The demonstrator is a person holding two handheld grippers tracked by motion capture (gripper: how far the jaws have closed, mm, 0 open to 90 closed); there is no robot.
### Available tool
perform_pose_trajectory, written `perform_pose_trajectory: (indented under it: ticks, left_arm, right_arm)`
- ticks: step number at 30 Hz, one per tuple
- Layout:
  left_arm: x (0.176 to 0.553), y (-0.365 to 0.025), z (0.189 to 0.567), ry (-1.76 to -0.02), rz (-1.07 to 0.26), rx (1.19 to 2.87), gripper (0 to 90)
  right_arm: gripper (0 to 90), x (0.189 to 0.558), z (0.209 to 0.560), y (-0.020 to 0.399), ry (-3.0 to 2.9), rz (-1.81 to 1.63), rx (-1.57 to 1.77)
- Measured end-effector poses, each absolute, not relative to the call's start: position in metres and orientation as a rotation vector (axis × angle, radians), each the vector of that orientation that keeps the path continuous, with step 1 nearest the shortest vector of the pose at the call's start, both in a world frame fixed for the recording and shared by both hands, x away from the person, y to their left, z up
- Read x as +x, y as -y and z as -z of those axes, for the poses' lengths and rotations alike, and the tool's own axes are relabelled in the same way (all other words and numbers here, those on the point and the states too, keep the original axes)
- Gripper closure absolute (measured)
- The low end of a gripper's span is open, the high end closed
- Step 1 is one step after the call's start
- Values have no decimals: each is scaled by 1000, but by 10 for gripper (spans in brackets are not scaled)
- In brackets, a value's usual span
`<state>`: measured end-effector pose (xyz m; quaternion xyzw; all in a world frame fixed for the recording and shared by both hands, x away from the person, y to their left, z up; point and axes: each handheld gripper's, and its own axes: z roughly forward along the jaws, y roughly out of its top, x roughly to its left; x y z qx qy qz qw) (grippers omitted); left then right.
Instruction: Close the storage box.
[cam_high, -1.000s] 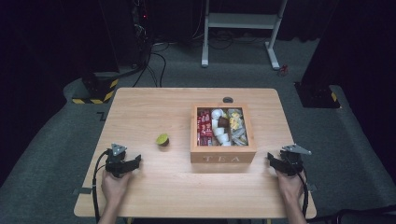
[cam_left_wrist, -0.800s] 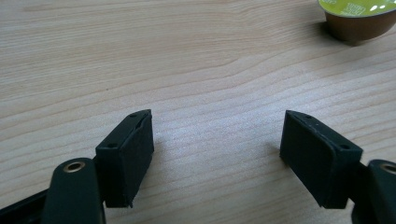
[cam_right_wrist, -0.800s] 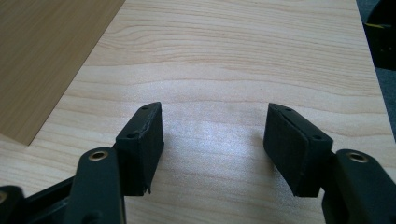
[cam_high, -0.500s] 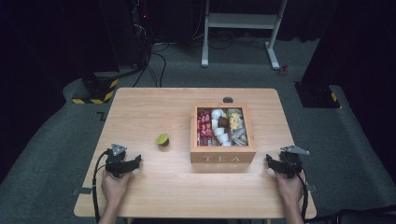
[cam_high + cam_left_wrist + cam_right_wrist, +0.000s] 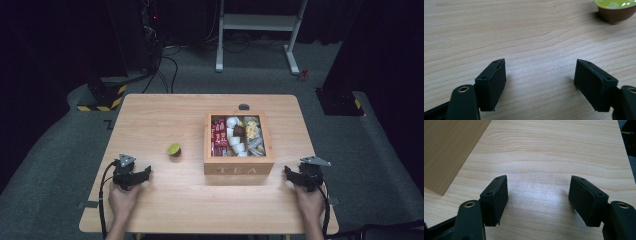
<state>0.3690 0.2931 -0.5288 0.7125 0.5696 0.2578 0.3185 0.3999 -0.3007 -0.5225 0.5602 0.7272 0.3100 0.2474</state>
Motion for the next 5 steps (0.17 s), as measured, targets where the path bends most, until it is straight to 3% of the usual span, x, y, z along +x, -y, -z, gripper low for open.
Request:
perform_pose_trajectory:
  ticks: [5]
  left_arm:
    - [369,-293,529,-1498,-677,1874,258]
  right_arm:
    - [310,399,523,300,-1985,-843,1528]
